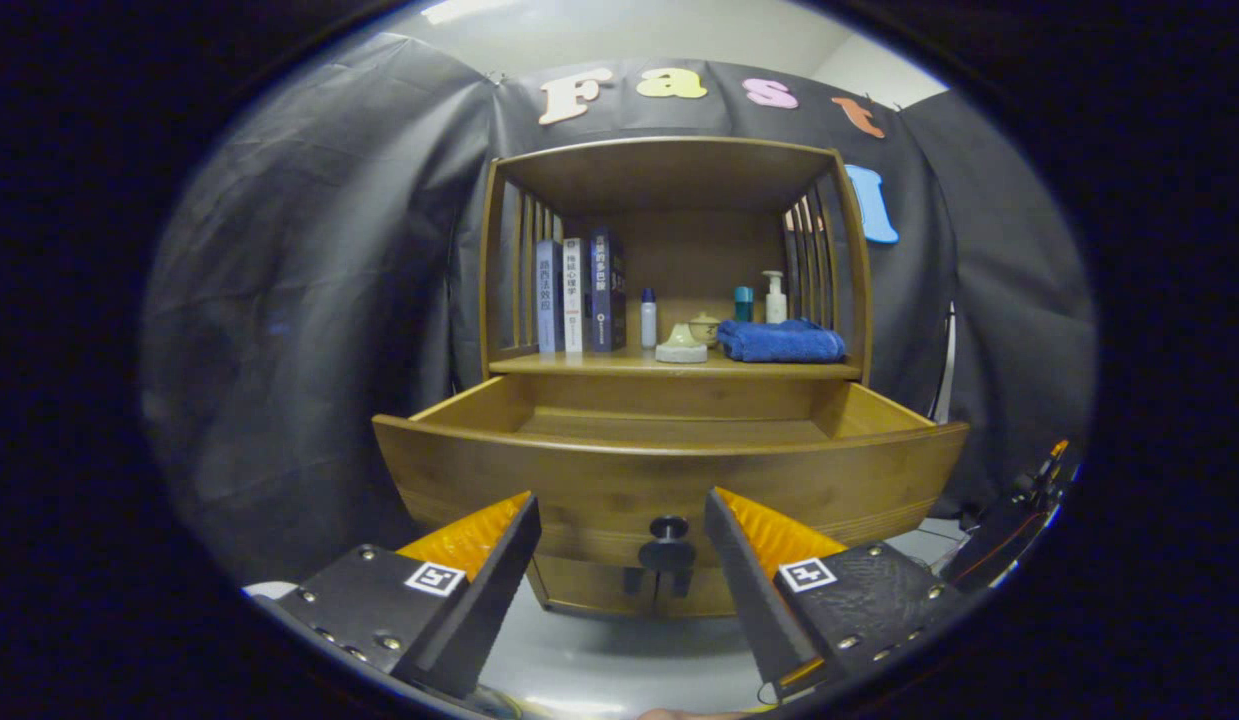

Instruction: Pull open the drawer, take out the items inside it, and place them on the countertop above the cabinet.

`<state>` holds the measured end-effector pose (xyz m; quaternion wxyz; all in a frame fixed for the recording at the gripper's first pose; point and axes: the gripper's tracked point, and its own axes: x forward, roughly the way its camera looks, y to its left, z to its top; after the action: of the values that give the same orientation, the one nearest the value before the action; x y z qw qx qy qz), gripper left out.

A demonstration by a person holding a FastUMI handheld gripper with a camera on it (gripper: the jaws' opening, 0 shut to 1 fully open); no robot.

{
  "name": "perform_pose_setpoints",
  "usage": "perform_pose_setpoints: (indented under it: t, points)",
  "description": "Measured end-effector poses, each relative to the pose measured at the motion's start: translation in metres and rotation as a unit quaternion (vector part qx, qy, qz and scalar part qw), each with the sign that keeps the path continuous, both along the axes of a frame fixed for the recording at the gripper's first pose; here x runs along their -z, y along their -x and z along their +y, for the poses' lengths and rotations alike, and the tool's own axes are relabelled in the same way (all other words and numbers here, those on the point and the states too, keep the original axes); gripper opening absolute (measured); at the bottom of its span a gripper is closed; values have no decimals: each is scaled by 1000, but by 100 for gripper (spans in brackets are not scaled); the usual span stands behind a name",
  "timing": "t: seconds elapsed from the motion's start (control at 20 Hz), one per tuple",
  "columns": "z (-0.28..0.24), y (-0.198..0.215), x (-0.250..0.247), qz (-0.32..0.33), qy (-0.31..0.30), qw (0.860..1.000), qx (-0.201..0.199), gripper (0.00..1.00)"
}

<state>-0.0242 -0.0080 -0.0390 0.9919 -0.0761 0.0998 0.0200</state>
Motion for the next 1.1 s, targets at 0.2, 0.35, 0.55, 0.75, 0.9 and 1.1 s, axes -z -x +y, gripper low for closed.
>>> perform_pose_setpoints:
  t: [0.2,0.35,0.55,0.75,0.9,1.1]
  points:
    - [4,-8,27,19,-13,1000,4,98]
    - [4,-22,32,15,-13,1000,13,98]
    - [2,-43,38,8,-3,1000,21,98]
    - [-5,-53,40,4,-29,998,52,97]
    - [-8,-58,46,-7,0,998,69,98]
    - [-2,-68,46,-28,7,997,78,98]
